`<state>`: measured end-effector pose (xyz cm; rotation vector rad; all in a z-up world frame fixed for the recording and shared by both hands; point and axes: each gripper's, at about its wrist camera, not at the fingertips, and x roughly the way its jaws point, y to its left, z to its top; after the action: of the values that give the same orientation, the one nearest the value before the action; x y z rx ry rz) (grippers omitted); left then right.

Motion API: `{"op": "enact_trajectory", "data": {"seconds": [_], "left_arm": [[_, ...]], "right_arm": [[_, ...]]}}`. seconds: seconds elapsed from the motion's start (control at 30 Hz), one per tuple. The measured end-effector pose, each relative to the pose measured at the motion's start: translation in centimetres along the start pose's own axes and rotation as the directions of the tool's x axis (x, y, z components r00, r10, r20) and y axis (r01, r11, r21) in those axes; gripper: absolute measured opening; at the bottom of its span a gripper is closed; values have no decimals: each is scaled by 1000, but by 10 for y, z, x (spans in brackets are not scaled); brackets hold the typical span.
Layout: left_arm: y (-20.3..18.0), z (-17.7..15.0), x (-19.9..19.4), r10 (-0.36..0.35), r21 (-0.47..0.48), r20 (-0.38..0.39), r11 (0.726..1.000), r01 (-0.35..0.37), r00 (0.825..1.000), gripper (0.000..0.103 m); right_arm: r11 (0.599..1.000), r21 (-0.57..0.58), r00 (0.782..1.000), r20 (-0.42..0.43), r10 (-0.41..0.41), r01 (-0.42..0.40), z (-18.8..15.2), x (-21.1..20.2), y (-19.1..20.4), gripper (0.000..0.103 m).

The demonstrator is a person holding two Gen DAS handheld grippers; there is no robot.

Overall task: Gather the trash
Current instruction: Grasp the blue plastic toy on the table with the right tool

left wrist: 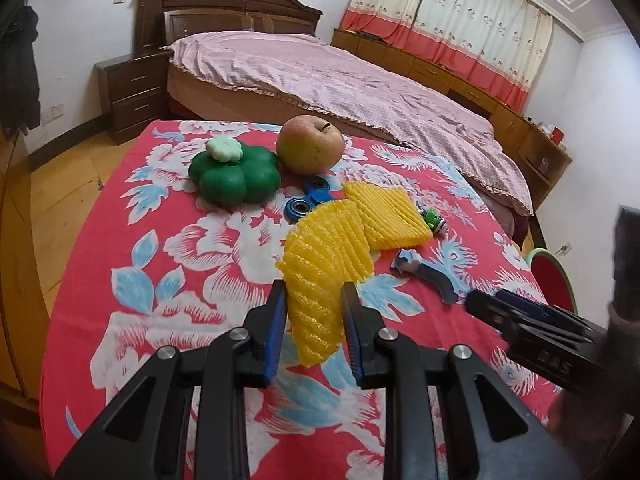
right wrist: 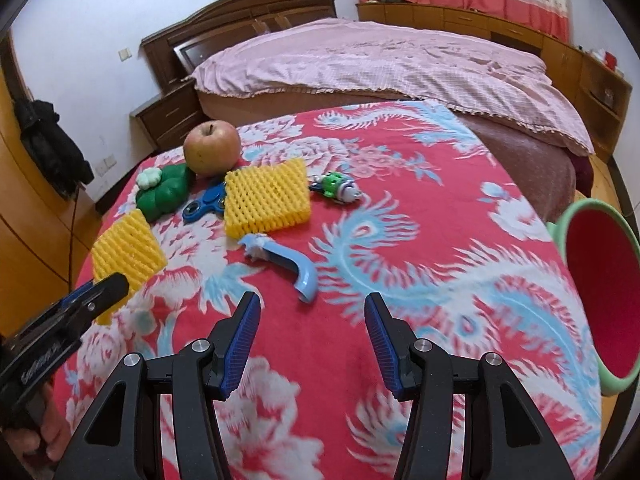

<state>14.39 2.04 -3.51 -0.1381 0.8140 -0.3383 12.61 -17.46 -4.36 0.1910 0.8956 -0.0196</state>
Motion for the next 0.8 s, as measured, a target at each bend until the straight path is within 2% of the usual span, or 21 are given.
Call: {"op": "enact_trajectory", "data": {"seconds": [0.07, 0.17, 0.23, 0.47, 0.8], "left_arm": [[1, 0, 1, -13, 5, 4, 1000, 13, 1000, 27], [3, 0, 2, -31, -1, 4, 1000, 31, 1000, 27], [4, -1, 4, -41, -11, 5, 999, 41, 999, 27], [5, 0, 4, -23, -32, 6, 999, 23, 1000, 27], [-9, 0, -10, 21, -53, 17, 998, -20, 1000, 27]], "right_arm": [[1000, 2, 1000, -9, -1, 1, 3, 9, 3, 55], [1000, -8, 1000, -26, -14, 14, 7, 21, 8, 44], [1000, -12, 999, -37, -16, 16, 8, 26, 9, 41], [1000, -30, 999, -51, -3, 1, 6, 33, 5, 15], [998, -14, 998, -12, 59, -59, -1, 9, -14, 14]]}}
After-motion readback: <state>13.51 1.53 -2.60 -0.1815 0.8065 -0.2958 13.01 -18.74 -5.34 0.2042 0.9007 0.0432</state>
